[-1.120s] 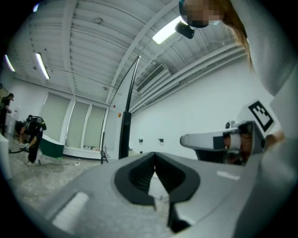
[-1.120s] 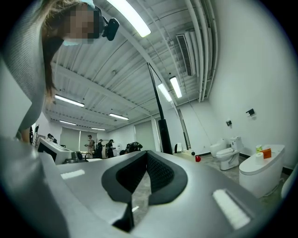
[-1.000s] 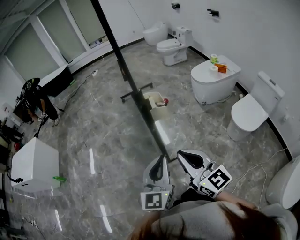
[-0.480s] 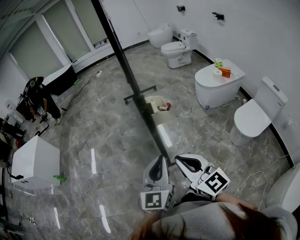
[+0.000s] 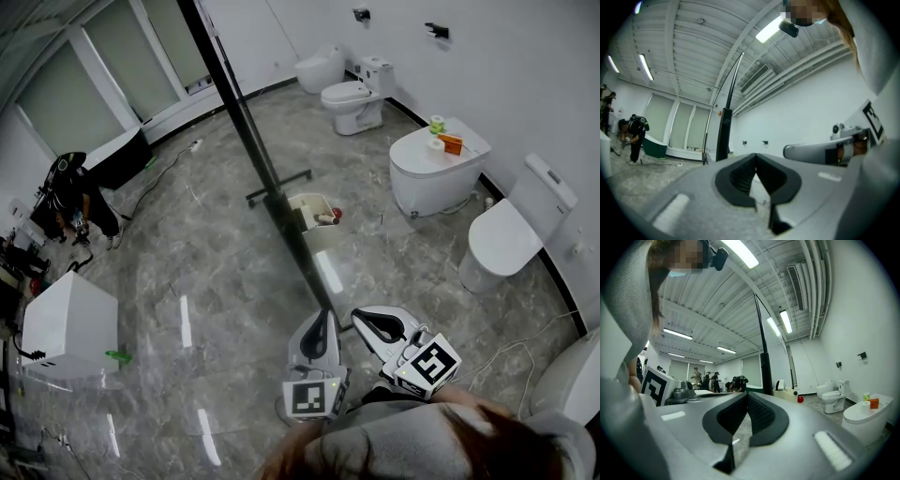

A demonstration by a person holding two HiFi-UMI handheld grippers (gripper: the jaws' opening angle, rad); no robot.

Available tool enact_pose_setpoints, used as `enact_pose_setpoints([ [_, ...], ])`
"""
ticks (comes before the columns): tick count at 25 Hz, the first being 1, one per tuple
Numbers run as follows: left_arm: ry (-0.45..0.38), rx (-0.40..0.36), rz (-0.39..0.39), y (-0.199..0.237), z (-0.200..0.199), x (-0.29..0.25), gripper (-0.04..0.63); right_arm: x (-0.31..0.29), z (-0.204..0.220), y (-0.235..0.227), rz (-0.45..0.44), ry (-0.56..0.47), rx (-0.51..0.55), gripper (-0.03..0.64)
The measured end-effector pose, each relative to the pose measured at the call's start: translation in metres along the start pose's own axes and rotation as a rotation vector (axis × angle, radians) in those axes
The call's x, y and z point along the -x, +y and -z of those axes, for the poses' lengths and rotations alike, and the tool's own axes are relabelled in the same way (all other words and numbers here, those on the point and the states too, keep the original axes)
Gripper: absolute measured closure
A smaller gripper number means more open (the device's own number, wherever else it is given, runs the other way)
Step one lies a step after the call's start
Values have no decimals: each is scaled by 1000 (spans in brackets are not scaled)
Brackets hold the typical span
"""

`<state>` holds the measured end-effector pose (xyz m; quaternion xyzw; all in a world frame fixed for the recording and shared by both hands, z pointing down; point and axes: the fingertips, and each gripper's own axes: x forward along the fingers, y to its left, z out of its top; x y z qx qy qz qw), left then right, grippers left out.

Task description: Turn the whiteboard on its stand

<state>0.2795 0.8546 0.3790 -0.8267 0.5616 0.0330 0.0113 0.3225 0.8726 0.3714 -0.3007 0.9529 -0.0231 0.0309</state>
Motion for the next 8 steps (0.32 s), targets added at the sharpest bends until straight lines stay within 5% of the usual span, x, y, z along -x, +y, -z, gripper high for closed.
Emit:
enact_pose_setpoints([
  [8, 8, 4, -9, 1, 2, -5, 597, -2, 1, -2, -17, 0, -6, 612],
])
